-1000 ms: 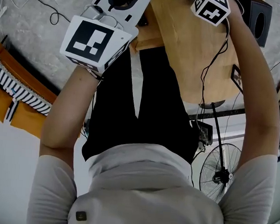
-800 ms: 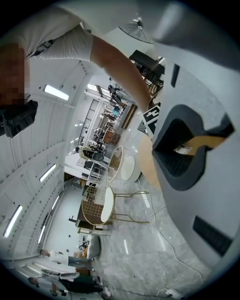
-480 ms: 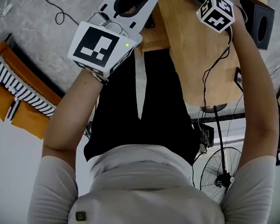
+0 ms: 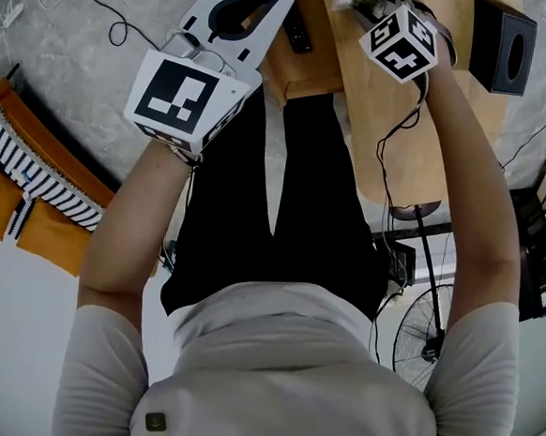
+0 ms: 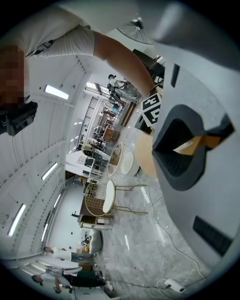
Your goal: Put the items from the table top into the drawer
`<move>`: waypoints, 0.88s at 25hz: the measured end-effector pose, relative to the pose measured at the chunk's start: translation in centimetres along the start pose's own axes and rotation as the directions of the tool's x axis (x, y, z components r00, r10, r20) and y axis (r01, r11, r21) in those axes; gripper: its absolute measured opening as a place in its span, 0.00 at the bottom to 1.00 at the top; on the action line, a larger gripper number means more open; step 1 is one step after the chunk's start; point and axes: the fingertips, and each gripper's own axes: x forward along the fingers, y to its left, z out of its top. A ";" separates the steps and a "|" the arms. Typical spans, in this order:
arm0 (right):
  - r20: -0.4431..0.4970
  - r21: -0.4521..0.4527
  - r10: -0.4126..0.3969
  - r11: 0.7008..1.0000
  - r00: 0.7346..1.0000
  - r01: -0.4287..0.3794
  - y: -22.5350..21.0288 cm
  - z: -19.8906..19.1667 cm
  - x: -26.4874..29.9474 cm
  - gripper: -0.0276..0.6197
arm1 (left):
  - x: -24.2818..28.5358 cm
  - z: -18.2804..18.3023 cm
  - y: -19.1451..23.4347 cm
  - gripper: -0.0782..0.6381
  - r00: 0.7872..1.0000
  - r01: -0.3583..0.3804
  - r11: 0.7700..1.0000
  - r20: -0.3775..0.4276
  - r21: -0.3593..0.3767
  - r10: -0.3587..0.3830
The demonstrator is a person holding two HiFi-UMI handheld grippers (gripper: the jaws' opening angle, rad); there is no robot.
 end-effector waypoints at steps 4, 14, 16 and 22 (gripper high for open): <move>0.028 0.100 -0.010 0.995 1.000 0.008 2.1 2.3 0.7 0.35 | -2.1 -1.1 0.8 0.12 1.000 -0.013 1.000 0.007 -0.009 0.013; 0.093 0.335 -0.035 0.942 0.995 0.001 7.0 7.1 2.9 0.35 | -6.3 -3.6 3.1 0.12 0.998 -0.058 0.997 0.028 -0.050 0.060; 0.104 0.383 -0.041 0.924 0.994 -0.002 7.5 7.6 3.4 0.35 | -6.6 -4.2 3.3 0.12 0.998 -0.061 0.997 0.027 -0.054 0.063; 0.118 0.484 -0.085 0.875 0.989 0.018 8.0 8.7 4.8 0.36 | -7.1 -5.8 4.1 0.12 0.998 -0.063 0.996 0.020 -0.067 0.064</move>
